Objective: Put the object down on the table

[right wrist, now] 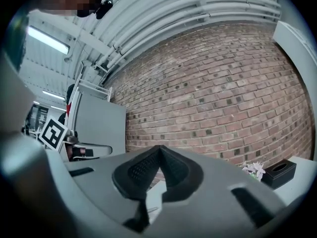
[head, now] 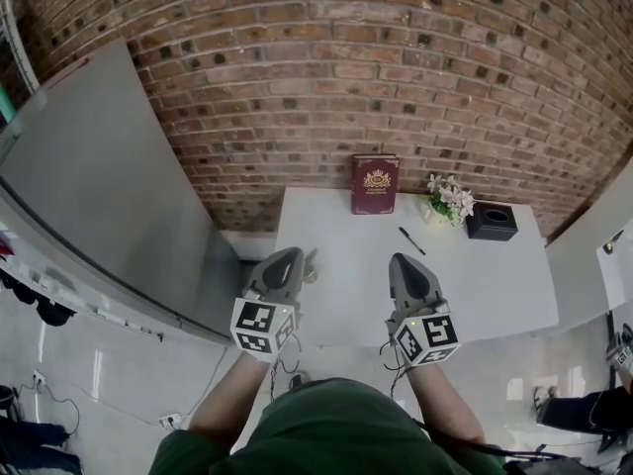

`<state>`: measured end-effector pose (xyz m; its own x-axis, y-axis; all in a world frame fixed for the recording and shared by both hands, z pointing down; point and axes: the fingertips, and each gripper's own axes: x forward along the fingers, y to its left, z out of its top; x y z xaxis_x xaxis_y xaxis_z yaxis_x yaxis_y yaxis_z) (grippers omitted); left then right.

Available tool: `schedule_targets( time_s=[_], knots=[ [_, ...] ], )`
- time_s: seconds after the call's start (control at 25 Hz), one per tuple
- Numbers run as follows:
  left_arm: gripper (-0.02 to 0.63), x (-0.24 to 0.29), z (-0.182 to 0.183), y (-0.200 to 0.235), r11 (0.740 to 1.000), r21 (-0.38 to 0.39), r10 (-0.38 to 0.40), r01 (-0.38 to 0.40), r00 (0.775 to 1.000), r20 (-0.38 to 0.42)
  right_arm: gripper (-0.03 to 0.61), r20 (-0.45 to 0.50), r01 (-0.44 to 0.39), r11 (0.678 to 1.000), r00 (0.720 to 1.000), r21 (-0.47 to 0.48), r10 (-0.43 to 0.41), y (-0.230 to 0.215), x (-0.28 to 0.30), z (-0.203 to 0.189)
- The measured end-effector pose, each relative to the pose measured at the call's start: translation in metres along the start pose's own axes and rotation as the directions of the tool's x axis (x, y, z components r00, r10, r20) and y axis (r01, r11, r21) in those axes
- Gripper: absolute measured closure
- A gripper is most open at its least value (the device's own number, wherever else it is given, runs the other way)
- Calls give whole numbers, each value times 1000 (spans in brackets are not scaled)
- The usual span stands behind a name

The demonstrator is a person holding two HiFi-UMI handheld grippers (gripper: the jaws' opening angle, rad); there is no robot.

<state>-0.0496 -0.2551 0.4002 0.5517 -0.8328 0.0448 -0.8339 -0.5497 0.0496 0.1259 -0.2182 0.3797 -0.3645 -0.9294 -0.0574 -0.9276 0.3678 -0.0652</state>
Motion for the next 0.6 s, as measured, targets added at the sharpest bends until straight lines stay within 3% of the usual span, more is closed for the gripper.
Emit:
schedule_targets(
  time_s=[0.24,0.6],
  knots=[
    [598,2,4,-3,1000,3,-10,10,1000,4,577,7,-1,996,1000,-84,2,7,-2,9],
    [598,3,7,-2,1000,2,-9,9,1000,9,577,8,-6,995,1000,-95,7,7,-2,12]
  ],
)
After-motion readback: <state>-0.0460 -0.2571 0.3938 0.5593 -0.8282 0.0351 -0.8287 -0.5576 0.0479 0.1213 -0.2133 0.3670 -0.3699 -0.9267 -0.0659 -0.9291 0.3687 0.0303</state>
